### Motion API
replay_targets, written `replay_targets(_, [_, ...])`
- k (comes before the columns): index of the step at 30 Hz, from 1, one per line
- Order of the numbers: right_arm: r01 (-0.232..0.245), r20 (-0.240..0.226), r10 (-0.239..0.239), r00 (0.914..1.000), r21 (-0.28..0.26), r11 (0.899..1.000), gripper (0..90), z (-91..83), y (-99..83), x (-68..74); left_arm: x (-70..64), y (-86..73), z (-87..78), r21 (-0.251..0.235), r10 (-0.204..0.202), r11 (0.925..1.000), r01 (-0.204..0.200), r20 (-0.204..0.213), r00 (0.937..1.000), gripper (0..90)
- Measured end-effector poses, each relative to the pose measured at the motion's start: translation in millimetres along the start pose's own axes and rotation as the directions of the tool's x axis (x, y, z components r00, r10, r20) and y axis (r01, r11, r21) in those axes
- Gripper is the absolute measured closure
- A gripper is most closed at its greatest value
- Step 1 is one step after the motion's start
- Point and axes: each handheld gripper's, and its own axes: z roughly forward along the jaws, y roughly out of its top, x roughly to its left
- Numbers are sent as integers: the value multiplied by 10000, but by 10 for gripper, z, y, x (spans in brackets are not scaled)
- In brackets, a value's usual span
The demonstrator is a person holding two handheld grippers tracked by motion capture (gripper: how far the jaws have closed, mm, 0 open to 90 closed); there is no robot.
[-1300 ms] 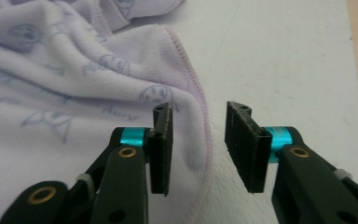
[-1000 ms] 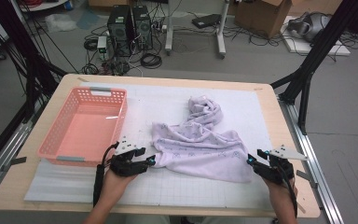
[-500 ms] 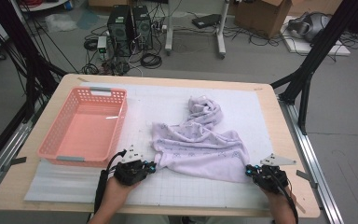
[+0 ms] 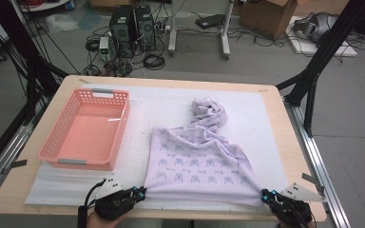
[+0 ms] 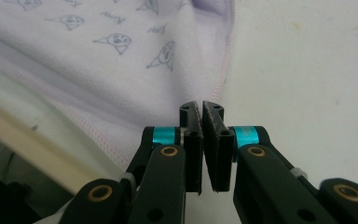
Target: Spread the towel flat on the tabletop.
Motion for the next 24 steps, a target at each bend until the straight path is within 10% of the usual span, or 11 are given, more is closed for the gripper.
replay_targets(7, [23, -112, -24, 9999, -128, 9999, 860, -202, -98, 133, -84, -144, -120, 19, 12, 10000, -12, 1, 10000, 857])
replay_targets(10, [-32, 43, 32, 10000, 130, 9999, 717, -135, -121, 131, -63, -139, -96, -228, 25, 9997, -38, -568, 9984, 610])
replay_targets(15, [-456, 222, 464, 9987, -344, 9984, 620, -107, -74, 39, 3, -101, -140, -1096, 0, 9939, -94, -853, 9964, 499])
replay_targets(24, [-286, 141, 297, 9995, -723, 9970, 510, 103, 112, -45, 108, 84, 69, -992, 178, 9948, -221, -442, 9989, 426])
